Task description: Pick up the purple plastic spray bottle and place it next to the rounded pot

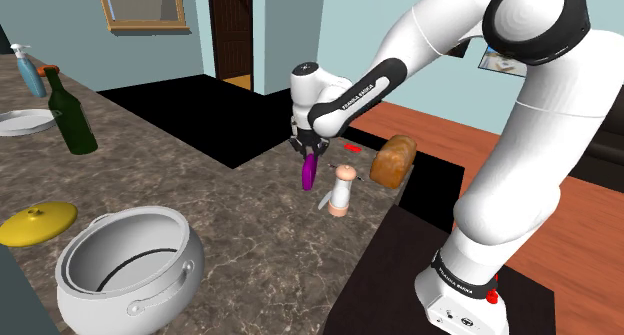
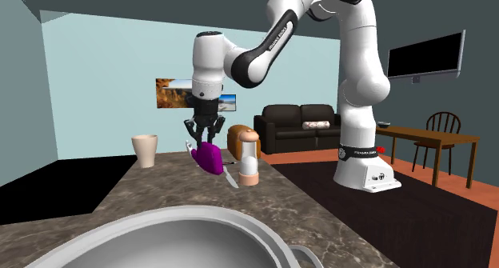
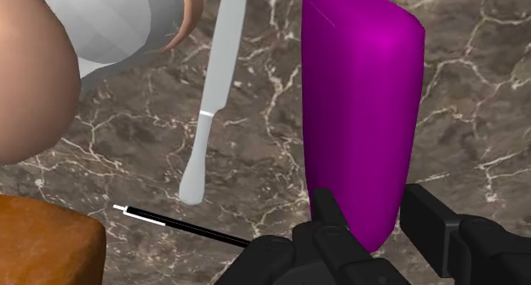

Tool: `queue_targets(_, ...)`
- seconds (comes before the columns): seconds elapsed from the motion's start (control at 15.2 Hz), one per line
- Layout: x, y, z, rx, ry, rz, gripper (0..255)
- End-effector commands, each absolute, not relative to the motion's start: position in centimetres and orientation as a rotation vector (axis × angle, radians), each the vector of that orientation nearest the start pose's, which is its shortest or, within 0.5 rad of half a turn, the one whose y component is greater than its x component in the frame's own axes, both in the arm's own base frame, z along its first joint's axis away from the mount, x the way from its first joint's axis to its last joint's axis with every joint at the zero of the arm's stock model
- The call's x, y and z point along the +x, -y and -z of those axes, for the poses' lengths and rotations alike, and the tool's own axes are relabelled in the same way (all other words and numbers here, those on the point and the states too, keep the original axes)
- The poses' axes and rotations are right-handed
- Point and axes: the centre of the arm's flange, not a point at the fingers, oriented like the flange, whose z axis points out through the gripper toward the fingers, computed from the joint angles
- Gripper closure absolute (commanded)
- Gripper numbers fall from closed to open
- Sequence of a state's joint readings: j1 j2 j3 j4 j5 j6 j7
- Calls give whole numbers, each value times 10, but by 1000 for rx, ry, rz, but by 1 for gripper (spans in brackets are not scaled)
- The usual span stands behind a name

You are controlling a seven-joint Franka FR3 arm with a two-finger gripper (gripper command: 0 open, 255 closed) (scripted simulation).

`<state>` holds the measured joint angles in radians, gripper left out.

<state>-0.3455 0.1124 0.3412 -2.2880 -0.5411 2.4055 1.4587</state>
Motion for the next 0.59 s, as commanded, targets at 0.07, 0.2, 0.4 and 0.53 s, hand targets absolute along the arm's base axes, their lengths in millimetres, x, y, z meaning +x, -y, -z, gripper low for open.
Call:
queue_targets(0.07, 527, 5, -324, -2888, -1698, 389, 255)
queue_targets(0.2, 527, 5, -335, -2888, -1698, 389, 255)
queue_targets(0.4, 527, 5, -351, -2888, -1698, 389, 255)
queue_targets(0.53, 527, 5, -361, -2888, -1698, 389, 255)
